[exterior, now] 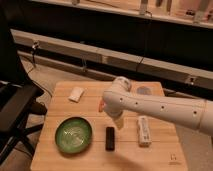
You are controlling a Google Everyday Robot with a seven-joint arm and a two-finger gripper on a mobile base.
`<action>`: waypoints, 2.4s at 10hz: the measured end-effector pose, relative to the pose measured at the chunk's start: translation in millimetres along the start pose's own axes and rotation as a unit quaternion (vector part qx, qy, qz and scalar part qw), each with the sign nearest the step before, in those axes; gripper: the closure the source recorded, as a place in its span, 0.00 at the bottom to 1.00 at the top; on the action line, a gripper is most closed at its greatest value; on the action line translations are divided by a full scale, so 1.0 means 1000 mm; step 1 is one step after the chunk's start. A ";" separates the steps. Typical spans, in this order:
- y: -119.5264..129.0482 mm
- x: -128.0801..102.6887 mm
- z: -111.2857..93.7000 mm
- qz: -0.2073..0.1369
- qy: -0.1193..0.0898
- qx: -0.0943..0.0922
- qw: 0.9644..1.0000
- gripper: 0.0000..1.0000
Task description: Push the ceramic bowl across the table
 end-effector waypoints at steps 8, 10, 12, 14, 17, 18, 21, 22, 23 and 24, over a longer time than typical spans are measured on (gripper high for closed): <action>-0.006 -0.011 0.008 -0.012 -0.007 0.001 1.000 0.20; -0.007 -0.014 0.010 -0.014 -0.010 0.001 1.000 0.21; -0.009 -0.017 0.012 -0.020 -0.011 0.001 1.000 0.37; -0.010 -0.019 0.014 -0.022 -0.013 0.001 1.000 0.41; -0.012 -0.024 0.017 -0.027 -0.017 0.001 0.999 0.48; -0.012 -0.026 0.019 -0.029 -0.018 0.002 0.999 0.57; -0.012 -0.031 0.023 -0.035 -0.023 0.004 0.999 0.87; -0.012 -0.032 0.024 -0.036 -0.024 0.004 0.999 0.95; -0.013 -0.034 0.025 -0.039 -0.025 0.003 0.999 0.99; -0.013 -0.035 0.027 -0.044 -0.026 0.002 0.999 0.99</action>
